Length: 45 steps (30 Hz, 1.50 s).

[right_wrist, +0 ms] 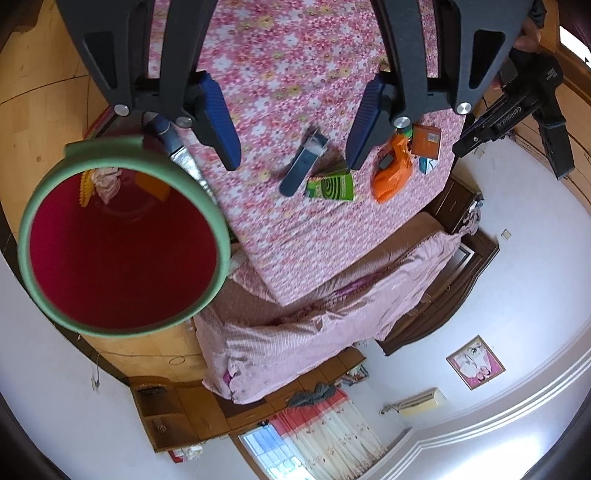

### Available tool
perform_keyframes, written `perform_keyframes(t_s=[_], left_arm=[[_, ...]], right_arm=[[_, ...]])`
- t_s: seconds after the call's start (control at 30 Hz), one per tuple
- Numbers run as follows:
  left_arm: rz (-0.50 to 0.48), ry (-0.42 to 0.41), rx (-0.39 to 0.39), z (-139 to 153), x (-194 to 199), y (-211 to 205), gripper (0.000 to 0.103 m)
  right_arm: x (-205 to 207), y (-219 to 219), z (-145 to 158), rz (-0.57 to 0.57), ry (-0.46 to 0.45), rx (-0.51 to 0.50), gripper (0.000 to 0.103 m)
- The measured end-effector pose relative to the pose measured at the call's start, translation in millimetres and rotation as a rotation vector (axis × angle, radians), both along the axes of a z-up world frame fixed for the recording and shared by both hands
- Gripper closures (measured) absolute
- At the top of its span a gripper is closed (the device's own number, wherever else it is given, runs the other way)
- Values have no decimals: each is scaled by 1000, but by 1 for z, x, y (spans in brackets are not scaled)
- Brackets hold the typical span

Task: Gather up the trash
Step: 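Move both tools back over the remaining items on the bed, then grasp the orange box with left tool while right tool grasps green coil packet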

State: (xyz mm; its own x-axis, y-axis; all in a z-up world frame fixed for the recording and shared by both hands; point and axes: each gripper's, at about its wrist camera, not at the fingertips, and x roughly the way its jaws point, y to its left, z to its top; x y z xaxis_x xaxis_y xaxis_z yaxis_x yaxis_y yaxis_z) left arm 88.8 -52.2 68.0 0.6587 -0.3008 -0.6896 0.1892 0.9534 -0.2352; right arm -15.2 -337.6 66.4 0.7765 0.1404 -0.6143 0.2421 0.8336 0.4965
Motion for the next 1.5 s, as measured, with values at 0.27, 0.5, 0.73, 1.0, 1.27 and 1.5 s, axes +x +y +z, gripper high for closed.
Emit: perform_keyframes(t_s=[0.27, 0.5, 0.73, 1.0, 1.27, 1.5], left_arm=[[43, 38, -20, -22, 18, 21, 48], [44, 72, -35, -36, 32, 25, 48], [48, 56, -59, -41, 41, 24, 48], [54, 77, -103, -50, 50, 30, 48], [54, 90, -135, -59, 57, 32, 48], [62, 73, -139, -58, 55, 33, 50]], right_arm=[[20, 18, -7, 39, 50, -16, 39], [44, 31, -6, 96, 94, -74, 33], [79, 51, -3, 182, 144, -148, 31], [122, 68, -23, 251, 245, -221, 31], [151, 83, -48, 299, 336, -284, 31], [154, 94, -52, 289, 334, -355, 31]])
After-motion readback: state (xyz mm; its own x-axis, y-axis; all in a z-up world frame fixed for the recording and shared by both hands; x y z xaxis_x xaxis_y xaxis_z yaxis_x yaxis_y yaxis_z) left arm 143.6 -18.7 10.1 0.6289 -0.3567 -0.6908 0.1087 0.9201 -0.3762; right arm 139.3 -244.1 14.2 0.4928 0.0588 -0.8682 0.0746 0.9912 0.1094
